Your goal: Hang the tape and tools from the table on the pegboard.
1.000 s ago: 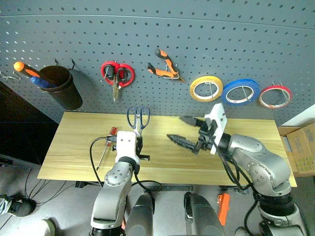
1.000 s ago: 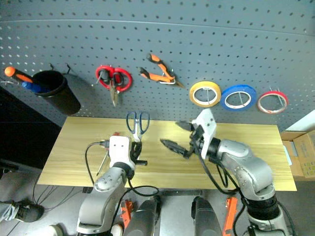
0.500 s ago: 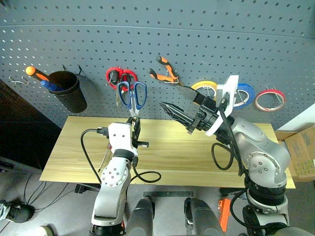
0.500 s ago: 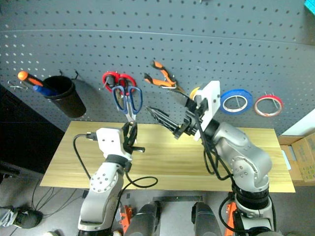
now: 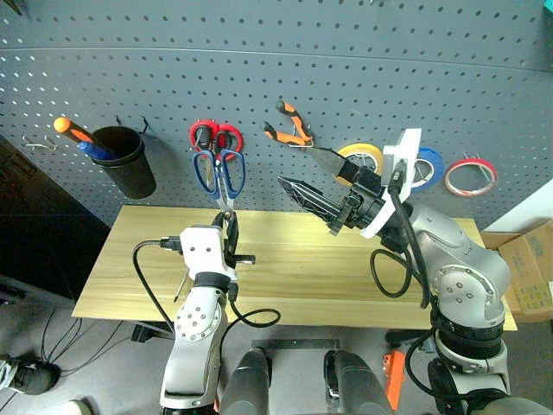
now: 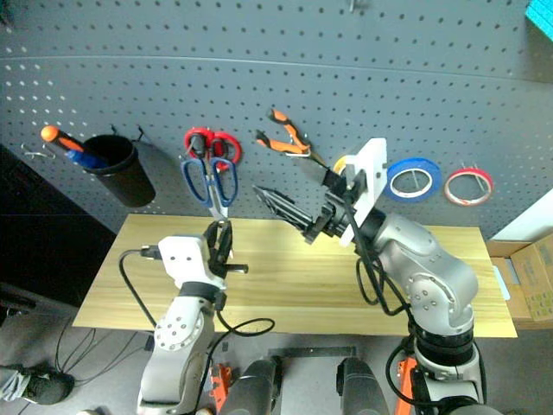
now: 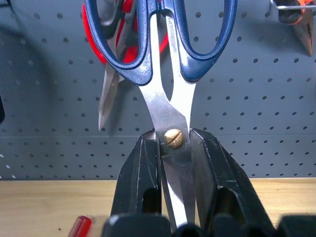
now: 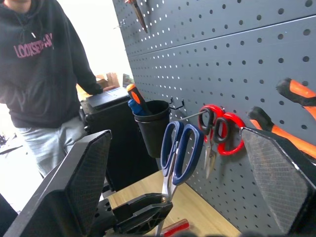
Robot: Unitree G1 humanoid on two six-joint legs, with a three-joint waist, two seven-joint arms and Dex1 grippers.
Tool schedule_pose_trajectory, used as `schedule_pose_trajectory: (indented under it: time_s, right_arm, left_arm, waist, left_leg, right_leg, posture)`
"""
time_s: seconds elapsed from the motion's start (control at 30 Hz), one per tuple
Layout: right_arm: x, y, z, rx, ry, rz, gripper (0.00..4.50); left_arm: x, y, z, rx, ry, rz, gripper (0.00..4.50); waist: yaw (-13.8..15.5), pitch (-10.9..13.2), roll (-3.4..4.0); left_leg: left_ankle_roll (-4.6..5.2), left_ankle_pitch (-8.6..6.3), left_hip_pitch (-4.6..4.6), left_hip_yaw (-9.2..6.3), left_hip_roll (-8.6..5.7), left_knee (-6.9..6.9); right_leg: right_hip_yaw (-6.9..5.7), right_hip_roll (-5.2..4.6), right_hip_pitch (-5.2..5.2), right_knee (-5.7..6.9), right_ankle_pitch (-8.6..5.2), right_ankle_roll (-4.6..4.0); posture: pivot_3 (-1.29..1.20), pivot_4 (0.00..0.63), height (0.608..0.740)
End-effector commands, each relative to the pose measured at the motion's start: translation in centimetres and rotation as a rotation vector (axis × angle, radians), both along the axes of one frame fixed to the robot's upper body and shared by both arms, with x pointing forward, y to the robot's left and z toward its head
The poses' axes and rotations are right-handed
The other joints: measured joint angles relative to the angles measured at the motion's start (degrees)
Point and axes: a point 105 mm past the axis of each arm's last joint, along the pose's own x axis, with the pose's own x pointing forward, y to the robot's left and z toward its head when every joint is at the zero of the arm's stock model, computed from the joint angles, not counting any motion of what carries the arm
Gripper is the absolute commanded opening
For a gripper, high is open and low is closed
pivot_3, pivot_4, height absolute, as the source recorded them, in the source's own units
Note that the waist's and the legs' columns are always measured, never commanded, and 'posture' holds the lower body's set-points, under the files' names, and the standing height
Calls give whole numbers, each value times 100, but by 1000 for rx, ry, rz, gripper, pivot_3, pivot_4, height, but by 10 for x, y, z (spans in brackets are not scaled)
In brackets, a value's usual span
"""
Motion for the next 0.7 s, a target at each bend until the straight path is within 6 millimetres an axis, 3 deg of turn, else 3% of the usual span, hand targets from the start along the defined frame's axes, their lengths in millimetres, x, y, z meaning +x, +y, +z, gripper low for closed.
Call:
schedule_pose_trajectory:
  time_s: [0.03, 0.7]
  right_arm:
    - [-8, 1, 11, 27, -53, 28, 4500]
    - [0, -2, 7, 25, -57, -13, 4500]
  left_arm:
    - [-3, 0, 13, 23, -72, 25, 512]
    - [13, 15, 34, 39, -182, 92, 512]
  waist:
    - [0, 0, 0]
    - [0, -54, 13]
  left_leg:
    - [0, 0, 0, 0, 0, 0]
    - [2, 2, 3, 1, 0, 2]
  right_leg:
    - [0, 0, 0, 0, 0, 0]
    - [0, 1, 0, 7, 3, 1]
  posture:
    - [142, 181, 740]
    - [139, 180, 740]
